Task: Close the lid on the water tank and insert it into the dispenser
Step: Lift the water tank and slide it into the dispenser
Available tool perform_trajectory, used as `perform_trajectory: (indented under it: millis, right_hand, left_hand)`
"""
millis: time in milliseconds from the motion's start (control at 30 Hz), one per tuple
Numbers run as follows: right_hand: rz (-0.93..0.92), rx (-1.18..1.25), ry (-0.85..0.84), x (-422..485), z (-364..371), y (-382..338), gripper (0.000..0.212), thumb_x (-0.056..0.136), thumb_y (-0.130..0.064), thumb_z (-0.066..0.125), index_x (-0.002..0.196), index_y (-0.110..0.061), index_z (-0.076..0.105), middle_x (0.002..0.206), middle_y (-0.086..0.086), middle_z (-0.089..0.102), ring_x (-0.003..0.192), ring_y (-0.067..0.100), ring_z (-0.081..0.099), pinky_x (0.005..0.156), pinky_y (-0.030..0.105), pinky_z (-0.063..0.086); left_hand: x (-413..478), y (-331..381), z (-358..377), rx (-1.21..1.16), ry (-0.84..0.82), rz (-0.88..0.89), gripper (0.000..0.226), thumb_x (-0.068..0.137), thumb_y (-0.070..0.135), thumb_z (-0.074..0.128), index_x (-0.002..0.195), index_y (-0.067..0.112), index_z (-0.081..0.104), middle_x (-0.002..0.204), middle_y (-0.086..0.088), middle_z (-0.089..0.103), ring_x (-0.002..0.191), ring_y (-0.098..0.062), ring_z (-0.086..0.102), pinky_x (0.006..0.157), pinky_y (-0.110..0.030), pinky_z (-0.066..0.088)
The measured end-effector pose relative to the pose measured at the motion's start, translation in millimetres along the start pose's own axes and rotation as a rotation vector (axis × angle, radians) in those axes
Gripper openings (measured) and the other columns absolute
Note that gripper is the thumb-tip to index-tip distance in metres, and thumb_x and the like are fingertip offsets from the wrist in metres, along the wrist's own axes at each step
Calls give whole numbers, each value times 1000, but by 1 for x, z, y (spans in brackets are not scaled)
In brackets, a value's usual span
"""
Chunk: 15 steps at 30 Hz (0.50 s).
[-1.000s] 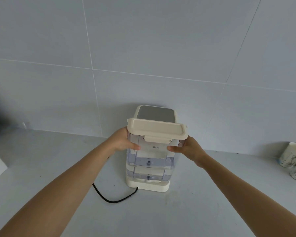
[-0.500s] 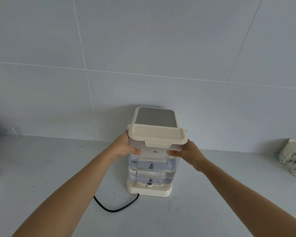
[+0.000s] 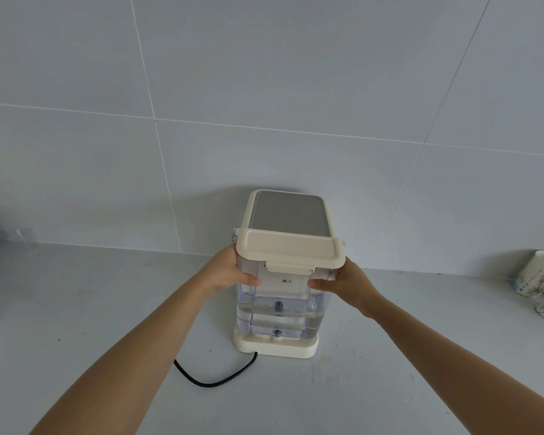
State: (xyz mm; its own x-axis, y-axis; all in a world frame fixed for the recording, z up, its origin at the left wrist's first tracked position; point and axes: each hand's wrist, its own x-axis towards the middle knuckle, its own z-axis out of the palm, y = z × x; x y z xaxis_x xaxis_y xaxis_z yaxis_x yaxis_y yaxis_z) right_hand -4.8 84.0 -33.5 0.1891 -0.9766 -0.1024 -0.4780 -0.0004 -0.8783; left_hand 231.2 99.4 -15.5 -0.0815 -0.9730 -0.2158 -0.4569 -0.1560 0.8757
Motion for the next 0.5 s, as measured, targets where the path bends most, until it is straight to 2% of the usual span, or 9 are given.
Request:
perform_trajectory:
  millis: [67,300,467,500]
  right_hand:
    - [0,-14,-1,0,1,2,70,67,-19,79,129,-19,46,128,4,59,120,26,52,104,47,43]
    - [4,-25,2,0,2,5,72,68,-18,78,131,-18,43,131,4,57,122,25,51,105,44,42]
    - [40,-45,3,0,5,8,75,67,-22,78,132,-20,41,131,3,56,122,25,50,105,44,42]
    - [40,-49,7,1,5,9,75,67,-23,79,132,-20,41,131,2,56,122,25,50,105,44,42]
  left_hand:
    - [2,-3,0,1,0,2,77,64,-5,77,132,8,44,133,-9,55,127,-23,46,109,-35,34]
    - [6,-8,1,31,2,-2,77,64,0,79,132,11,44,131,-7,56,125,-24,47,109,-37,36]
    - [6,-14,1,35,-27,-12,70,67,-1,77,129,12,47,119,-2,58,113,-16,50,100,-28,37]
    - [6,-16,2,33,-28,-11,71,66,-1,77,129,12,47,122,-2,58,116,-16,50,102,-29,38]
